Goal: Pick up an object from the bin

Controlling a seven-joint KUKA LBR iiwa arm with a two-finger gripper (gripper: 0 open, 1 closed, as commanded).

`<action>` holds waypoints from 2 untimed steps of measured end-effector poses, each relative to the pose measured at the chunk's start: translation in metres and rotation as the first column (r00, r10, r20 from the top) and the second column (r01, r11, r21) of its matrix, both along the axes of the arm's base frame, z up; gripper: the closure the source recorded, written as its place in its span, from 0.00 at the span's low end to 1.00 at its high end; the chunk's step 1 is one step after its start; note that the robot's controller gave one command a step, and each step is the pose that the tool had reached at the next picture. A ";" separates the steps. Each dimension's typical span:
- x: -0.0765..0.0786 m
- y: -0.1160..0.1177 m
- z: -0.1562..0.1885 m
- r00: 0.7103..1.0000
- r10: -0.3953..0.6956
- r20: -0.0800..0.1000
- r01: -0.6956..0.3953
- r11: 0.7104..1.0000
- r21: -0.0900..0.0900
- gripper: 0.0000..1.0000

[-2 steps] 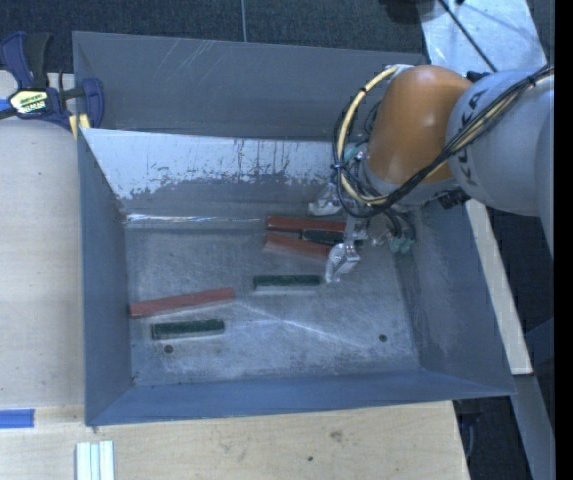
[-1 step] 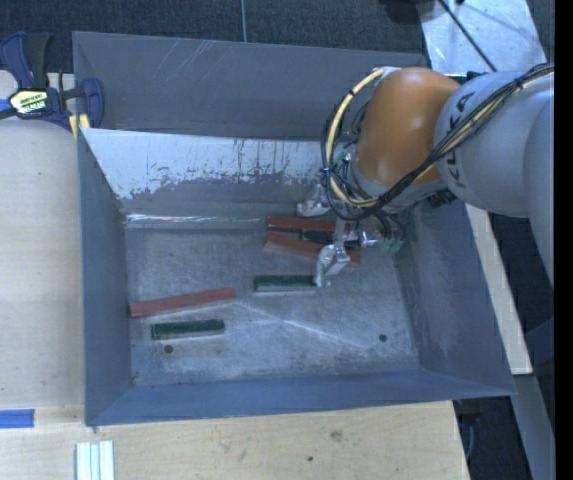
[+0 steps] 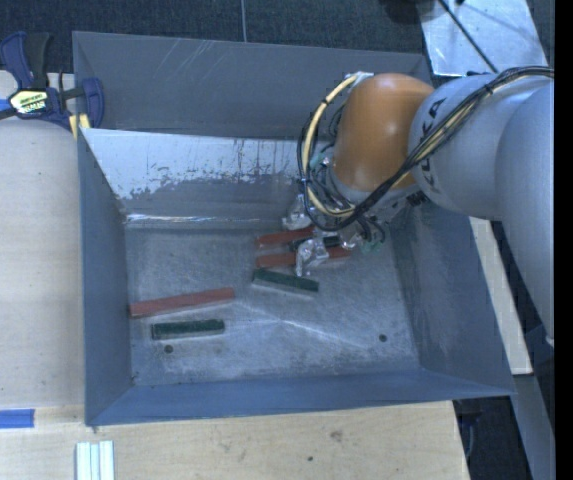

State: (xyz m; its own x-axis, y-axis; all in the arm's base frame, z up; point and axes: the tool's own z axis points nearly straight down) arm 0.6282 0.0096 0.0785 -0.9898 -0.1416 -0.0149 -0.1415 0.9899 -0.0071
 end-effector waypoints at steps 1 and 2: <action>0.000 0.000 0.000 1.000 0.000 0.000 0.000 1.000 0.000 1.00; 0.000 0.000 0.003 1.000 0.000 0.001 0.000 1.000 0.001 1.00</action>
Offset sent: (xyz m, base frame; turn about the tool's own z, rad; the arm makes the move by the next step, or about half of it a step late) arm -0.0001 -0.0001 0.0314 0.0000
